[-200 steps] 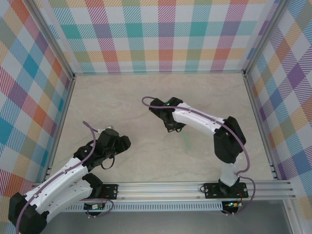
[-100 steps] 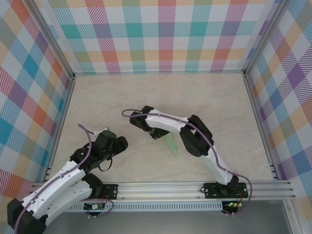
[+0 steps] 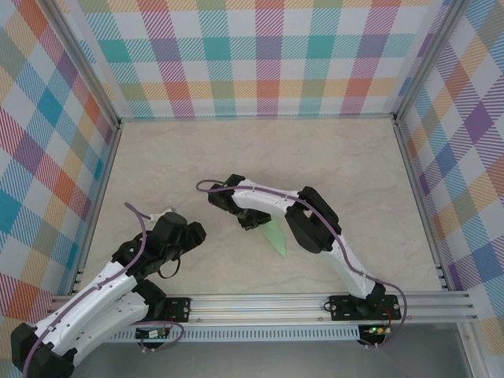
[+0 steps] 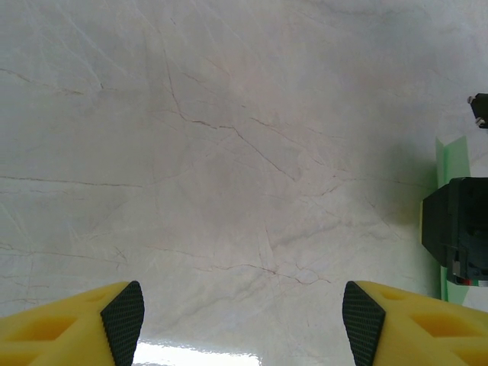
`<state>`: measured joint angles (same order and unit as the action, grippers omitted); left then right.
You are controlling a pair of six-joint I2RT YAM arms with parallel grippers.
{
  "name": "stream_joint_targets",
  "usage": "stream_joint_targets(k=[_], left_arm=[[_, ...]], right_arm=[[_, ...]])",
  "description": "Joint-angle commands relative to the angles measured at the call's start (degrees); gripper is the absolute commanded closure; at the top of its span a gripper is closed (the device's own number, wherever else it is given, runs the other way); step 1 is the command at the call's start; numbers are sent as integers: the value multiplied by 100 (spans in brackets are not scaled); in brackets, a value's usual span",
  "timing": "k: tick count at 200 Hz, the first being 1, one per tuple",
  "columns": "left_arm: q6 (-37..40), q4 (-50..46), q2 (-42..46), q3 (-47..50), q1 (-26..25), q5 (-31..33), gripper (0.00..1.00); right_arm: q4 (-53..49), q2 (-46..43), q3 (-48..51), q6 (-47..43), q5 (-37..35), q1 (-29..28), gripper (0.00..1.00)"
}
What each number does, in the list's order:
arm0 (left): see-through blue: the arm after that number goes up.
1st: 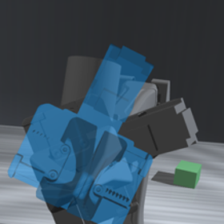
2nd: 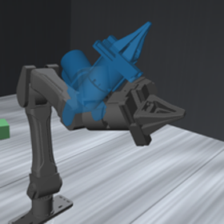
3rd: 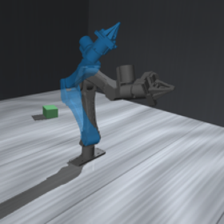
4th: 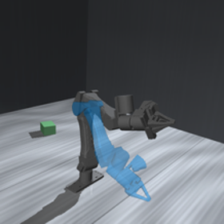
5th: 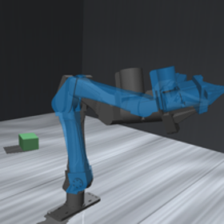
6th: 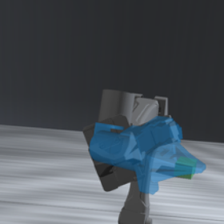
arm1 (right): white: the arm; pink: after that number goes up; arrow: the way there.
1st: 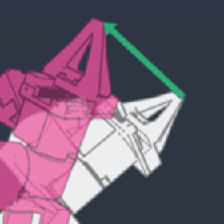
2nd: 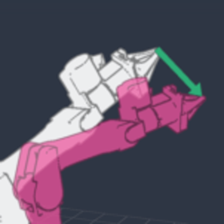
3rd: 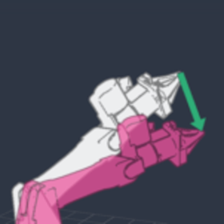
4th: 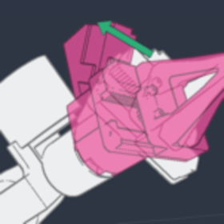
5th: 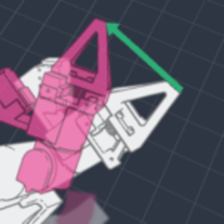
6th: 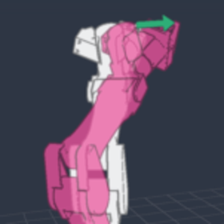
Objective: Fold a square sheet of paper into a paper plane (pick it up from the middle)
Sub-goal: Turn over the paper at the center of the table.
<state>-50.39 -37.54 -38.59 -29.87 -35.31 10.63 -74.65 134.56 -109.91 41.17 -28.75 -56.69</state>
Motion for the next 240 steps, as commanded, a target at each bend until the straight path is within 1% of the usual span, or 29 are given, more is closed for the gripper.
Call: stream_joint_targets(k=[1,47,59,83,102,119,129,142,164,173,191,203,214,225,230,240], left_arm=[[-62,-140,75,25,94,68,28],[-31,-96,-34,32,94,-21,27],[-24,-83,-61,42,94,-56,27],[-79,-61,-70,90,94,-101,27],[-114,38,-44,168,94,-206,27],[-138,93,-27,193,94,-266,27],[-125,131,-26,182,94,-318,26],[-88,206,-43,174,96,-396,26],[-17,314,-176,150,94,-536,25],[24,358,-257,133,99,-604,25],[98,458,-421,83,94,-766,24],[135,580,-551,58,94,-905,24],[147,748,-689,45,96,-1051,23],[148,972,-871,34,99,-1231,23],[148,1073,-960,21,95,-1311,22],[139,1221,-1214,-37,99,-1444,22]], right_arm=[[100,174,-189,207,307,2,82],[237,371,-343,289,635,8,81],[265,360,-357,306,689,0,77],[278,281,-441,232,849,9,75],[465,-74,-318,99,1031,28,68],[796,-589,-41,-60,1171,36,60],[1044,-986,191,-139,1238,41,53],[1379,-1478,550,-208,1337,61,41],[2057,-2415,1347,-258,1551,112,34],[2303,-2802,1693,-246,1571,152,33],[2914,-3857,2642,-156,1465,317,32],[3584,-4651,3481,-141,1477,526,32],[4459,-5355,4389,-274,1581,737,30],[5044,-5916,5127,-482,1828,988,30],[5053,-6081,5317,-486,2052,1165,31],[4837,-6203,5516,-416,2803,1707,37]])
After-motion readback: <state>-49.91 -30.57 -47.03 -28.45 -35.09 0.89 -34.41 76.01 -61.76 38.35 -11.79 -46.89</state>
